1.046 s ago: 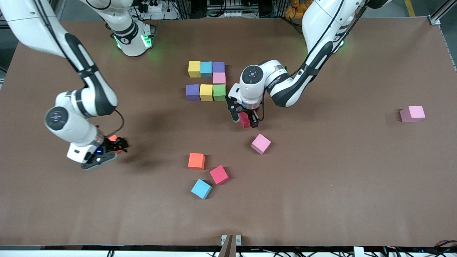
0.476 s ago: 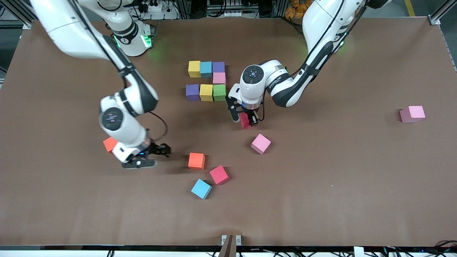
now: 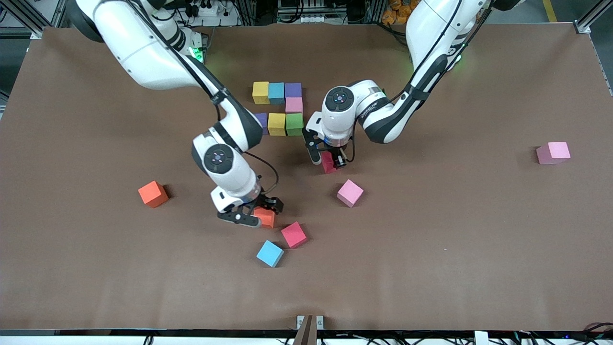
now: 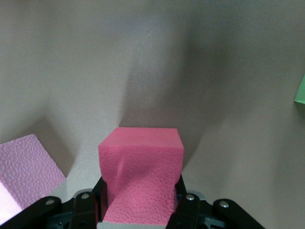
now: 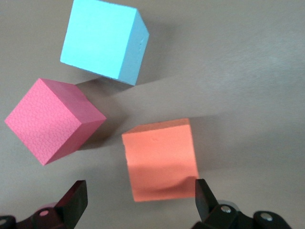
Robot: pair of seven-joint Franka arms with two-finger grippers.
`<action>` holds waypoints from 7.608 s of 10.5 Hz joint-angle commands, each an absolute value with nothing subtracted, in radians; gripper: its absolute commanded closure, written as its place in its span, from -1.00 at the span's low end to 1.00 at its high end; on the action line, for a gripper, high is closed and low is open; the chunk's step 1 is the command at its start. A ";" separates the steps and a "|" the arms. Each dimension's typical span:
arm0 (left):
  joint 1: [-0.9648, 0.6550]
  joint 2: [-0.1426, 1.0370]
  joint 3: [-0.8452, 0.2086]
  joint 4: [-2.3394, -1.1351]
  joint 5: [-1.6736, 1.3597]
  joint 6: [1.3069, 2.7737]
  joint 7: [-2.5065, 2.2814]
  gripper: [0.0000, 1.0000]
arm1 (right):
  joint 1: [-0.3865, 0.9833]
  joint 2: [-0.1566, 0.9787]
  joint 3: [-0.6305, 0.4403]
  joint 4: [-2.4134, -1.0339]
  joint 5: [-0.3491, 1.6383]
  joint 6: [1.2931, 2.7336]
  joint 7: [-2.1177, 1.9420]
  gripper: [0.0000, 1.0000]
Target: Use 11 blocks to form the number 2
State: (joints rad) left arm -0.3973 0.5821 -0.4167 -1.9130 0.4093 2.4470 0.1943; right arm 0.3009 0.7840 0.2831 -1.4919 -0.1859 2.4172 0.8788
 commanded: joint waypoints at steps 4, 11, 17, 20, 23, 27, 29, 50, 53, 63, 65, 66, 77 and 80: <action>-0.356 0.549 -0.436 -1.936 0.433 2.457 0.184 1.00 | 0.318 0.839 0.247 -1.404 -0.192 2.387 0.888 -1.00; -0.295 0.378 -0.550 -1.930 0.355 2.278 0.273 1.00 | 0.322 0.839 0.245 -1.382 -0.221 2.319 0.744 -1.00; -0.121 0.364 -0.689 -1.866 0.201 2.179 0.362 1.00 | 0.348 0.908 0.216 -1.307 -0.219 2.333 0.722 -1.00; -0.126 0.354 -0.745 -1.806 0.199 1.981 0.342 1.00 | 0.350 0.910 0.212 -1.310 -0.215 2.332 0.730 0.26; -0.112 0.328 -0.790 -1.804 0.199 1.939 0.330 1.00 | 0.350 0.881 0.212 -1.336 -0.213 2.327 0.758 1.00; -0.110 0.334 -0.787 -1.798 0.201 1.939 0.328 1.00 | 0.319 0.610 0.230 -1.699 -0.206 2.359 0.747 1.00; -0.110 0.331 -0.788 -1.798 0.201 1.939 0.334 1.00 | 0.327 0.478 0.241 -1.918 -0.202 2.437 0.758 1.00; -0.112 0.344 -0.811 -1.799 0.201 1.936 0.341 1.00 | 0.374 0.310 0.308 -2.378 -0.201 2.750 0.923 1.00; -0.112 0.345 -0.811 -1.799 0.201 1.936 0.339 1.00 | 0.380 0.313 0.308 -2.385 -0.201 2.750 0.931 1.00; -0.112 0.347 -0.811 -1.799 0.202 1.937 0.334 1.00 | 0.390 0.307 0.331 -2.402 -0.204 2.735 0.960 1.00; -0.112 0.347 -0.811 -1.799 0.202 1.937 0.336 1.00 | 0.390 0.302 0.331 -2.402 -0.213 2.721 0.953 1.00; -0.113 0.348 -0.811 -1.799 0.202 1.936 0.336 1.00 | 0.390 0.302 0.331 -2.402 -0.216 2.721 0.942 1.00; -0.112 0.353 -0.811 -1.798 0.202 1.937 0.336 1.00 | 0.370 0.310 0.331 -2.396 -0.279 2.706 0.931 1.00; -0.112 0.353 -0.811 -1.798 0.202 1.936 0.339 1.00 | 0.357 0.307 0.331 -2.391 -0.302 2.683 0.919 1.00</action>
State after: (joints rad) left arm -0.1196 0.3565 -0.8039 -1.8019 0.2241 1.9526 0.3296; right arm 0.3712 0.3070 0.3336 -2.3747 -0.2659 2.7190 0.9231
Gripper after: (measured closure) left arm 0.458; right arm 0.471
